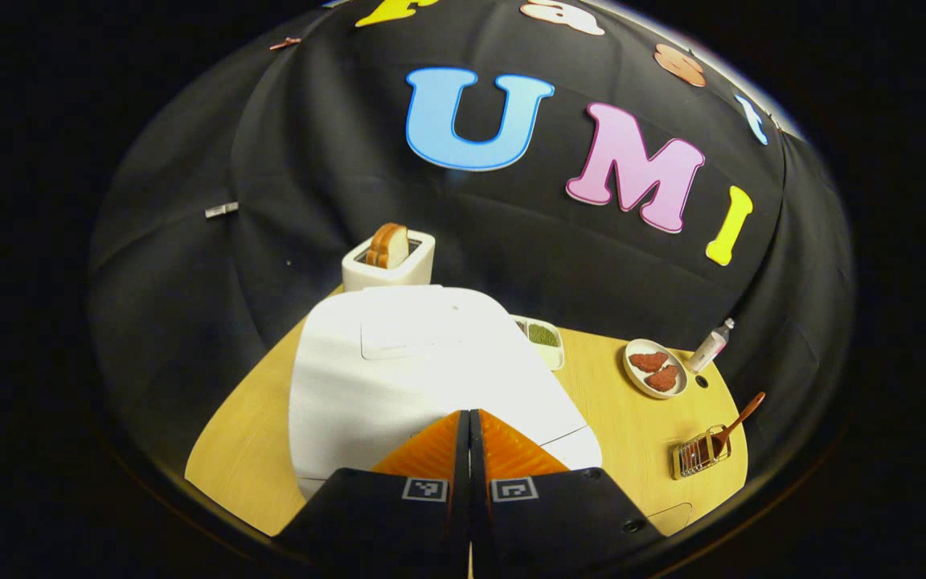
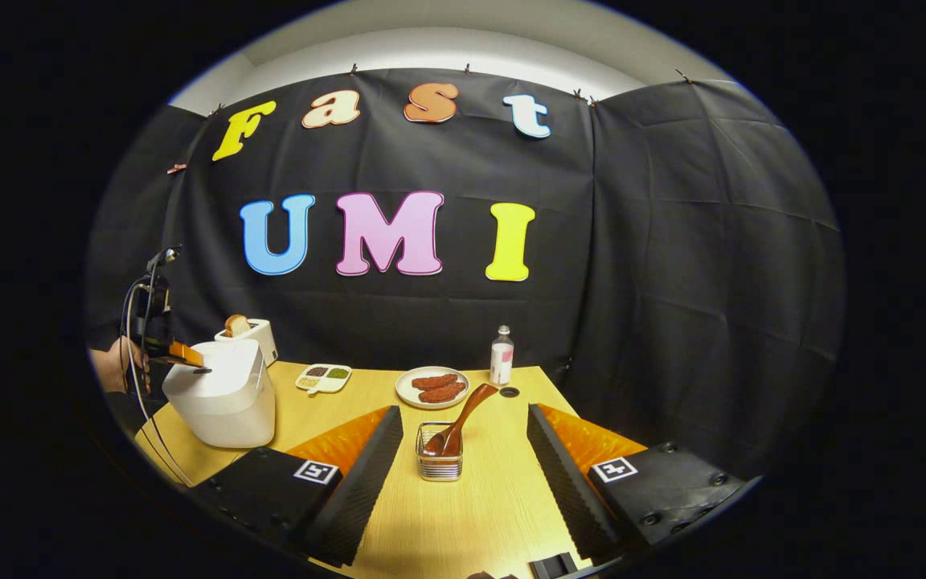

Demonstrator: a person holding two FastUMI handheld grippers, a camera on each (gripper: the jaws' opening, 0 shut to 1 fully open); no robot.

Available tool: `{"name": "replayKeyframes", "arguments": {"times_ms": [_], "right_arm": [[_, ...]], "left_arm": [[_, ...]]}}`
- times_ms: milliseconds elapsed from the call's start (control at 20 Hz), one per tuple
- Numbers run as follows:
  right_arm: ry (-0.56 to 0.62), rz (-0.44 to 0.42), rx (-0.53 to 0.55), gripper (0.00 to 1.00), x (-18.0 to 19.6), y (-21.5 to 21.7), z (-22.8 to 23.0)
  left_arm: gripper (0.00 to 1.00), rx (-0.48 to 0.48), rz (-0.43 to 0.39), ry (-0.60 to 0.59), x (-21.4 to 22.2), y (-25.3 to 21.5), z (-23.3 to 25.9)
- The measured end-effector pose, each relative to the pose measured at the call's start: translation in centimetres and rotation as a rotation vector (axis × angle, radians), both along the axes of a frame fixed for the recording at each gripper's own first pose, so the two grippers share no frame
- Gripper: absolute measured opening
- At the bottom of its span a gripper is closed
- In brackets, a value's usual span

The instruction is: Close the left gripper, press the button to open the rice cooker; take a wooden spoon from the chopstick holder with the right hand, scoop a spoonful of rice and pour it into the rice cooker, then put the wooden spoon back into the chopstick holder.

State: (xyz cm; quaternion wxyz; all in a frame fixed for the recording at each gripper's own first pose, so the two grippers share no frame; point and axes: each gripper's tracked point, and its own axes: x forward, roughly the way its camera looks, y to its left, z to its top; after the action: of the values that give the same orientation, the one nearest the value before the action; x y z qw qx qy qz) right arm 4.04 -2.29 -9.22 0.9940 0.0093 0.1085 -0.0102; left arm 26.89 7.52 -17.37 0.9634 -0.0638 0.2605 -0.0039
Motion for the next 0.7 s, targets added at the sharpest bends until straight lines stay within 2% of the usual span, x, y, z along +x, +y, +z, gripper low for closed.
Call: {"name": "replayKeyframes", "arguments": {"times_ms": [500,700], "right_arm": [[0.020,0.021,0.015,0.98,-0.3,0.9,-0.8],[0.009,0.025,0.017,0.98,-0.6,1.0,-0.4]], "left_arm": [[0.06,-0.011,0.013,0.040,-0.1,-0.1,-1.7],[0.06,0.021,0.006,0.029,-0.4,-0.1,-1.2]]}}
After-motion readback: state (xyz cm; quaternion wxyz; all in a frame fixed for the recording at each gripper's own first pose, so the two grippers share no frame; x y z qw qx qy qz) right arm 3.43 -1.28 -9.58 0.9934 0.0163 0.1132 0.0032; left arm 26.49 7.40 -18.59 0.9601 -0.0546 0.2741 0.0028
